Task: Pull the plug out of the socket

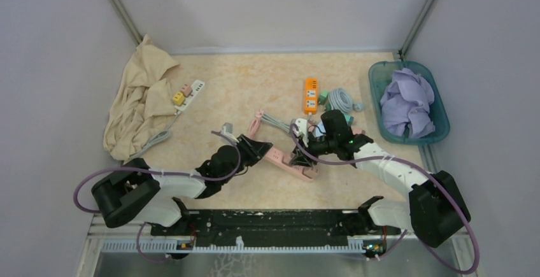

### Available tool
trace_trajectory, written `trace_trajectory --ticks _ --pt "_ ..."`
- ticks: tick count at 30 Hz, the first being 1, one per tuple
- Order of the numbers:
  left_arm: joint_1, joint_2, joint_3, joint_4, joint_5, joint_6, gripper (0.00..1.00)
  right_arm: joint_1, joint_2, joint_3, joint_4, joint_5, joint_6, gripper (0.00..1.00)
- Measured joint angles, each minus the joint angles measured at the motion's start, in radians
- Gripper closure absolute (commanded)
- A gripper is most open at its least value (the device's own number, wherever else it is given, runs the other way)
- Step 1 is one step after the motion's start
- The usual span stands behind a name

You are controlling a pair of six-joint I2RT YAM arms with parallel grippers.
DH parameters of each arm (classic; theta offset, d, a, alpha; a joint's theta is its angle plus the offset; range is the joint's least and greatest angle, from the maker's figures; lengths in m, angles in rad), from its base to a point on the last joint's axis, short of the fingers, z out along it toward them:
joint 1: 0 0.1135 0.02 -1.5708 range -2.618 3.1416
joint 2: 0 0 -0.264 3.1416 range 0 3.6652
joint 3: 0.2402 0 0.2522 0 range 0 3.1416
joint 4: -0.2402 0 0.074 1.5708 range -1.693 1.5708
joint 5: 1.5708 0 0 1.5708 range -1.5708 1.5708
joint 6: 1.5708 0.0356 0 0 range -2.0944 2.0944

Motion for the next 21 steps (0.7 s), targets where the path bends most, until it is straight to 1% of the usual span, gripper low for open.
trace_trajectory --ticks 6,10,16,21 --pt "0.008 -0.014 -0.005 -0.002 0.025 0.014 1.0 -0.001 0.0 -0.001 -0.001 -0.026 -0.029 1.0" --pt "0.019 -0.014 -0.005 -0.006 0.029 0.018 1.0 0.031 0.0 -0.004 0.025 0.007 -0.012 1.0" --pt "0.034 0.012 0.001 0.002 0.03 0.013 1.0 0.061 0.0 -0.004 0.062 0.083 0.073 1.0" --pt "0.043 0.043 0.011 0.021 0.025 0.007 1.0 0.052 0.0 -0.004 0.088 0.126 0.167 1.0"
